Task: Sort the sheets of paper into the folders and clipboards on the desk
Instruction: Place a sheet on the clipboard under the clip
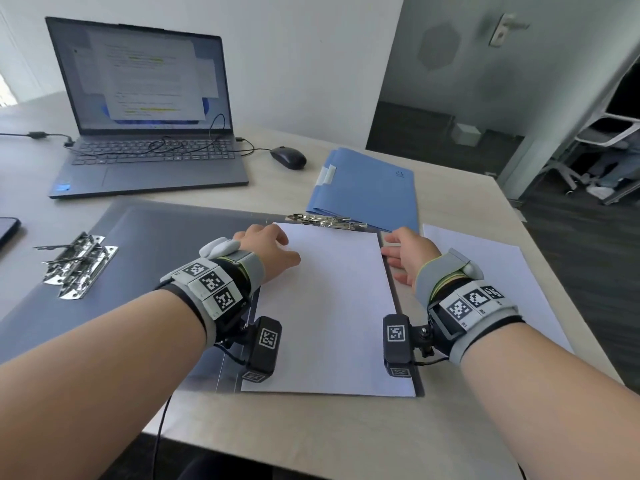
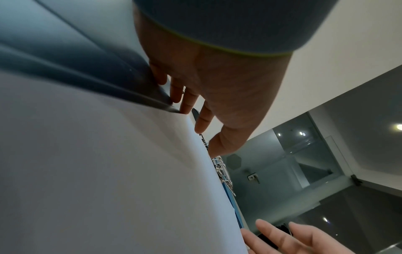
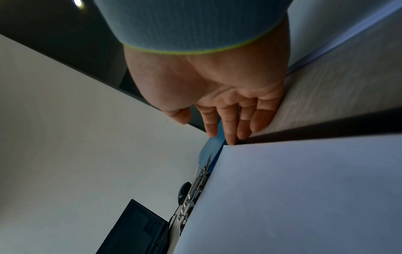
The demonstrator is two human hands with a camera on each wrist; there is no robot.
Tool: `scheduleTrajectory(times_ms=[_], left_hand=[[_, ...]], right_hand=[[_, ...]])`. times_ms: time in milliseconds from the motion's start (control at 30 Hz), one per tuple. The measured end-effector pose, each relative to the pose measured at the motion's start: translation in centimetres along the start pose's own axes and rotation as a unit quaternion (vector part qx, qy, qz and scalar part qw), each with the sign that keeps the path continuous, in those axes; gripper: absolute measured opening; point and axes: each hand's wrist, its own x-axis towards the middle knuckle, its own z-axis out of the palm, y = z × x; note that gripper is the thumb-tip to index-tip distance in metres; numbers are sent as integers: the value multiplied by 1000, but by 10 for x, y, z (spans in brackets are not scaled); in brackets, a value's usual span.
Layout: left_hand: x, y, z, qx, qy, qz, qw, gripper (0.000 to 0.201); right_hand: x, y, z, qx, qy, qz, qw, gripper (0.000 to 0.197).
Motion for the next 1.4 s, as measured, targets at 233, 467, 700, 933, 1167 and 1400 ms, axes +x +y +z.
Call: scheduleTrajectory(times_ms=[233,467,700,933,1167,1400], left_hand=[[-4,-2,6,24,-25,25,999,67],[-4,-5,9,16,-23,30,999,76],[-3,-9,9,15,-31,38,999,78],[-3,-9,8,11,-32,39,999,79],[-3,-8,7,13,-38,40,998,80],[-3,-10,7,16,-39,39,998,80]], right_hand=[[2,-1,0,-22,-5,-2,1000,39],[12,-17,17,58,-7,-22,998,27],[20,-28,34,201,-89,40,975,52],[19,-38,47,132,-55,-64,988,46],[15,-48,74,-75,-86,-180,977,30],[25,-42,85,-261,-75,-231,934,51]])
